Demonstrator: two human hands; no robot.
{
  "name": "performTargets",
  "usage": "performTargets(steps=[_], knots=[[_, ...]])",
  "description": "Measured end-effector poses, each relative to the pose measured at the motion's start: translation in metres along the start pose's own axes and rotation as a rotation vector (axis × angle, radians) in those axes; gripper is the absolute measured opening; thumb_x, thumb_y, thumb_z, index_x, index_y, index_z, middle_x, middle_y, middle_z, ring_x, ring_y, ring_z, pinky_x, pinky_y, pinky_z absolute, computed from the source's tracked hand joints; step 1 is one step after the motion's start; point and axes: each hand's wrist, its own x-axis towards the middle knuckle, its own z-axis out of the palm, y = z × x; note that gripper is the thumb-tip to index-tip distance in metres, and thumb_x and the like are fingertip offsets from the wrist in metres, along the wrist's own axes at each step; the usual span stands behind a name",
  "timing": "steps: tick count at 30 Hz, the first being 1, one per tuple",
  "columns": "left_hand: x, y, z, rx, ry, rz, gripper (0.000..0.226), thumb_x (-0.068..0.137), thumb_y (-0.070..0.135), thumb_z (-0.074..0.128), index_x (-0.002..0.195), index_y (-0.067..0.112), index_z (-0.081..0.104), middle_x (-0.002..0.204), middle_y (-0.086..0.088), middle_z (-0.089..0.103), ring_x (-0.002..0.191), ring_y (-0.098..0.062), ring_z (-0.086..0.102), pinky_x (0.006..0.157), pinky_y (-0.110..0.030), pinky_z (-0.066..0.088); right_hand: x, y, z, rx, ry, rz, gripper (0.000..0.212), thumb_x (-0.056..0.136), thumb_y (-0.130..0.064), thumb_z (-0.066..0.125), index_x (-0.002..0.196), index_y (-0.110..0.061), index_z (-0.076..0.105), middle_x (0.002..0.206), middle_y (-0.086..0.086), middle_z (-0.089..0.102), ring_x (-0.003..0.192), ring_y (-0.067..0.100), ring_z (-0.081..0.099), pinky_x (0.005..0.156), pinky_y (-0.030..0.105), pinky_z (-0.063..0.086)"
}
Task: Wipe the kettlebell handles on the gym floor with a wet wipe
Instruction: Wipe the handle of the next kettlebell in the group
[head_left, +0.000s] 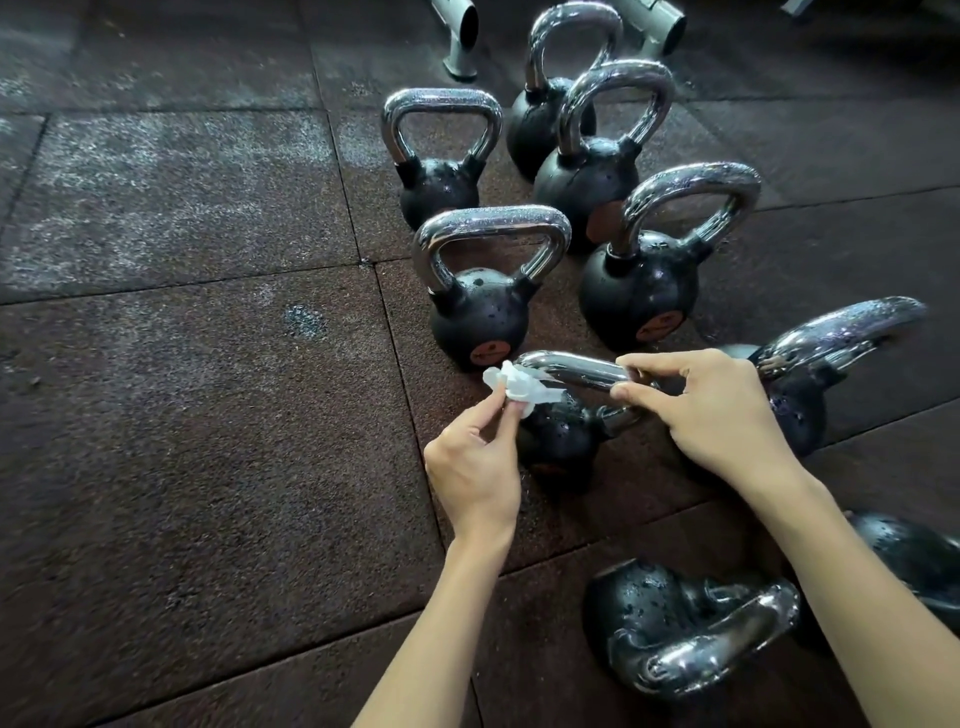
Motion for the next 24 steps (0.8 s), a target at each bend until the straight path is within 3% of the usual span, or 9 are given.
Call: performTargets(steps=[3,6,8,11,14,18,20,22,24], knots=[[-0.003,0.004,0.003,-0.005,0.036,-0.064,0.025,0.087,0.034,0.083,0.108,0.021,0.083,0.087,-0.014,0.076,0.075,-0.029,0.074,0.064,-0.041,0.055,-0.003,-0.001,0.001,0.020,0.019,-0.008,0.029,0.082,-0.041,0.083,0.110,-0.035,0.079,0.097,-0.011,0.078,0.087,0.008,0.067,0.077,0.025,0.044],[-0.005,0.016,0.005,-0.048,0.049,-0.073,0.019,0.088,0.030,0.083,0.105,0.023,0.084,0.088,0.000,0.081,0.074,-0.016,0.076,0.073,-0.035,0.058,-0.003,-0.002,0.002,0.009,0.027,-0.010,0.031,0.082,-0.039,0.084,0.111,-0.033,0.080,0.096,-0.013,0.077,0.084,0.003,0.065,0.074,0.004,0.039],[-0.007,0.028,0.008,-0.054,0.047,-0.079,0.017,0.088,0.034,0.081,0.104,0.028,0.084,0.083,0.002,0.081,0.073,-0.012,0.075,0.076,-0.030,0.057,-0.003,-0.004,0.001,0.011,0.025,-0.006,0.029,0.082,-0.036,0.084,0.111,-0.031,0.080,0.089,-0.015,0.073,0.080,0.001,0.063,0.072,-0.002,0.037],[-0.010,0.037,0.009,-0.093,0.063,-0.143,0.017,0.087,0.037,0.081,0.104,0.032,0.083,0.080,0.004,0.080,0.068,-0.010,0.073,0.076,-0.024,0.055,-0.005,-0.009,0.001,0.010,0.024,-0.016,0.027,0.082,-0.036,0.084,0.108,-0.032,0.081,0.089,-0.012,0.076,0.085,0.008,0.066,0.074,0.010,0.042],[-0.009,0.037,0.010,-0.138,0.076,-0.231,0.017,0.087,0.038,0.080,0.102,0.031,0.084,0.082,0.009,0.080,0.076,-0.011,0.075,0.082,-0.028,0.056,-0.005,-0.012,0.001,0.010,0.027,-0.018,0.026,0.082,-0.036,0.084,0.107,-0.031,0.081,0.091,-0.008,0.078,0.084,0.011,0.068,0.079,0.026,0.047],[-0.016,0.046,0.015,-0.152,0.043,-0.215,0.016,0.086,0.034,0.082,0.102,0.031,0.084,0.079,0.009,0.080,0.071,-0.010,0.074,0.075,-0.023,0.055,-0.003,-0.009,-0.004,0.001,-0.018,-0.022,0.035,0.083,-0.036,0.084,0.116,-0.030,0.078,0.100,-0.011,0.079,0.076,-0.006,0.060,0.071,0.003,0.039],[-0.014,0.046,0.012,-0.103,0.064,-0.175,0.018,0.085,0.035,0.082,0.102,0.030,0.084,0.084,0.010,0.080,0.074,-0.004,0.072,0.075,-0.015,0.053,-0.001,-0.005,-0.015,0.009,-0.130,-0.026,0.034,0.087,-0.029,0.081,0.120,-0.030,0.076,0.075,-0.027,0.073,0.060,-0.014,0.055,0.065,-0.002,0.037],[-0.006,0.042,0.008,-0.079,0.120,-0.164,0.020,0.084,0.032,0.084,0.103,0.025,0.084,0.092,0.010,0.081,0.081,0.000,0.071,0.080,-0.010,0.051,0.003,0.000,-0.024,0.019,-0.234,-0.034,0.035,0.089,-0.020,0.079,0.123,-0.027,0.074,0.042,-0.035,0.048,0.052,-0.018,0.051,0.058,0.001,0.036],[0.000,0.038,0.007,-0.057,0.126,-0.148,0.021,0.082,0.030,0.085,0.102,0.024,0.085,0.092,0.009,0.081,0.084,-0.004,0.074,0.084,-0.019,0.054,0.006,0.005,-0.026,0.013,-0.238,-0.066,0.036,0.089,-0.017,0.079,0.124,-0.025,0.074,0.042,-0.033,0.046,0.054,-0.021,0.050,0.060,0.002,0.036]])
